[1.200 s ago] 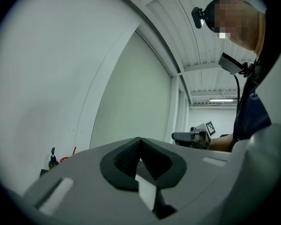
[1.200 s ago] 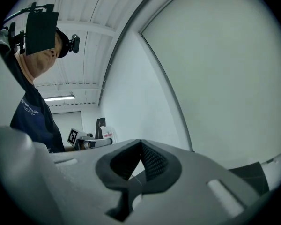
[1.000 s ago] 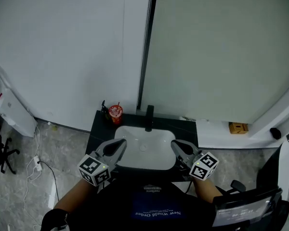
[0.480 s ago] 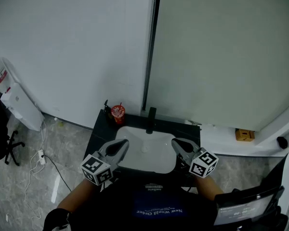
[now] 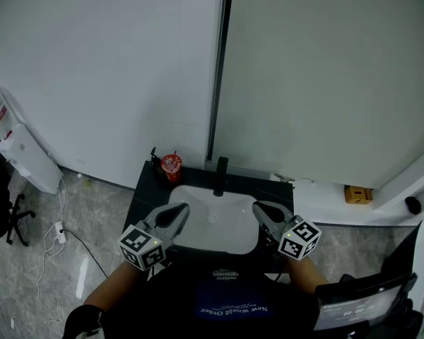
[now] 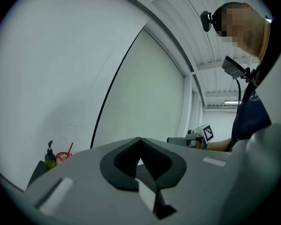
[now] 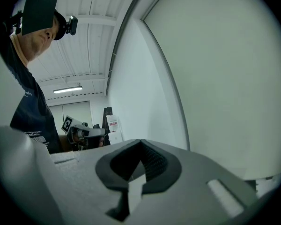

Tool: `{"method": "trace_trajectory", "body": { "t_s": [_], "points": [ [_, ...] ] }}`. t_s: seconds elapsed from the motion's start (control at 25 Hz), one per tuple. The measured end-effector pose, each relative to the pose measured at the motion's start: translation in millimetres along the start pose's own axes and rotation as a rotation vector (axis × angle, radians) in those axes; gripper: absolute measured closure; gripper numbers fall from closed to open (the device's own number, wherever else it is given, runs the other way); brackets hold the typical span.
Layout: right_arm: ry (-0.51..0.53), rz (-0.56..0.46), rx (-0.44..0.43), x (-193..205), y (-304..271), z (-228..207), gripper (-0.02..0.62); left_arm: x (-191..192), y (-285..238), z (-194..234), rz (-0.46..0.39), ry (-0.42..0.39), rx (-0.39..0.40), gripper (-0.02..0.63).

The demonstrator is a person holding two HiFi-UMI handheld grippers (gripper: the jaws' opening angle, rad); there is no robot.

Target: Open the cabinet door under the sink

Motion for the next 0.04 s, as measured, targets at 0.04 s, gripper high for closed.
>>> {"method": "trace_trajectory", "body": {
  "t_s": [0.04],
  "points": [
    [0.003,0.0,0.0,0.1,-0.6,-0.8,0.595,-0.3,-0.4,0.8,0.0,-0.001,0.001,0.607]
  ]
}}
Point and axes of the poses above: the fingertips, and each gripper's own axes: y backward along the fingers, z to its left, x out of its underside, the point moved 1 cm from there along y, backward along the fingers, and after that the axes turned 14 degrees about z, right-handed, at the moved point
